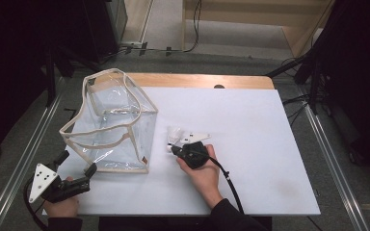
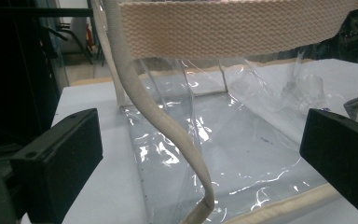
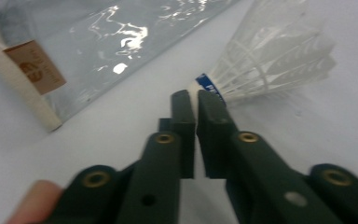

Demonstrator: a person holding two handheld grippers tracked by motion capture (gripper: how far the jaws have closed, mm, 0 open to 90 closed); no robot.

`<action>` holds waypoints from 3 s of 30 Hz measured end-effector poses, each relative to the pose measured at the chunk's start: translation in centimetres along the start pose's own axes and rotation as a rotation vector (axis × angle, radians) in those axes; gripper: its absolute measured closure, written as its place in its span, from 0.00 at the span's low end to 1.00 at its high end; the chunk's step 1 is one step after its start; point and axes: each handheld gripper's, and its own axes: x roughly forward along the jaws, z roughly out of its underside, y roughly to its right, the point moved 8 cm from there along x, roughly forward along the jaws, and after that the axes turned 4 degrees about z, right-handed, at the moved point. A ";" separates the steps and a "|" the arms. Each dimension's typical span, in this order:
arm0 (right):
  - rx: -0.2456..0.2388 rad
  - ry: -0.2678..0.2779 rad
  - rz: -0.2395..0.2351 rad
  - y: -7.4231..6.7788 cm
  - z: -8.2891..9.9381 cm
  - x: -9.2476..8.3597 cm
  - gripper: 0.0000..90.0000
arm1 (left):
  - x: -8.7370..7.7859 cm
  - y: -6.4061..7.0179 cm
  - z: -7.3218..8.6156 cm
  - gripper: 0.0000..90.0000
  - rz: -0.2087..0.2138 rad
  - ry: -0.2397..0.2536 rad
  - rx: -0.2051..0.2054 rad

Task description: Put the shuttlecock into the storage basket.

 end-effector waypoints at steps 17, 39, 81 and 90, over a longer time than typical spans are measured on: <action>0.002 0.031 -0.008 -2.4 -0.6 0.9 0.97 | 0.0 0.0 0.0 0.00 -0.001 -0.001 0.002; 0.053 -0.043 0.100 -2.1 -0.6 3.2 0.98 | 0.0 0.0 0.0 0.00 0.000 0.001 0.000; 0.089 -0.075 0.261 7.1 2.7 -2.1 0.98 | 0.1 0.0 0.0 0.00 0.000 -0.007 0.006; 0.059 -0.085 0.260 7.6 1.1 0.0 0.98 | 0.1 0.0 0.0 0.00 -0.001 -0.005 0.004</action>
